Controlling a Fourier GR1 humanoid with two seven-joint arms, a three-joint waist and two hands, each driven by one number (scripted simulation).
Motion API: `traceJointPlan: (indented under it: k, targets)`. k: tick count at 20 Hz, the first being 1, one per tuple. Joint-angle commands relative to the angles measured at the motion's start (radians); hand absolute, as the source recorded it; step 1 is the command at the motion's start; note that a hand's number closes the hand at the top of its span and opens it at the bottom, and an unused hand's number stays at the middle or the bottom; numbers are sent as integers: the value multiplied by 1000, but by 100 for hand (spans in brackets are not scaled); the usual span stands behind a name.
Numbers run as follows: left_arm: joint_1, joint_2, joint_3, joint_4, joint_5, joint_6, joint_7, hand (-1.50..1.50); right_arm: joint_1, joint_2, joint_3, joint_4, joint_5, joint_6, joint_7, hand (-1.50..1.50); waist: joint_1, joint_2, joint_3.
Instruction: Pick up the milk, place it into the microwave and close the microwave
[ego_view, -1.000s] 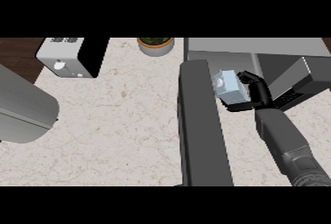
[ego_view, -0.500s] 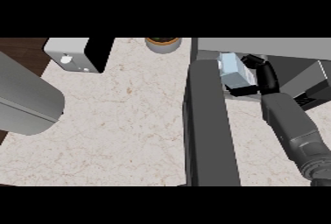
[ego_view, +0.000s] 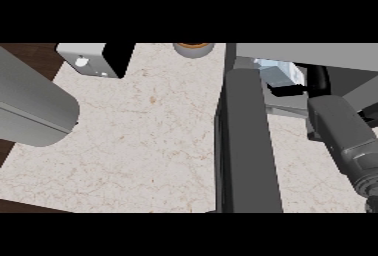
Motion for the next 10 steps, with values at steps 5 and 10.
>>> traceJointPlan:
  k: [5, 10]
  targets:
    - [-36, 31, 14, 11, 16, 4, 9, -150, -25, -48, -21, 9, -8, -50, 25, 150, 26, 21, 3]
    - [-58, 50, 20, 29, 24, 8, 18, -150, -29, -65, -22, 15, -3, -60, 26, 150, 33, 30, 4]
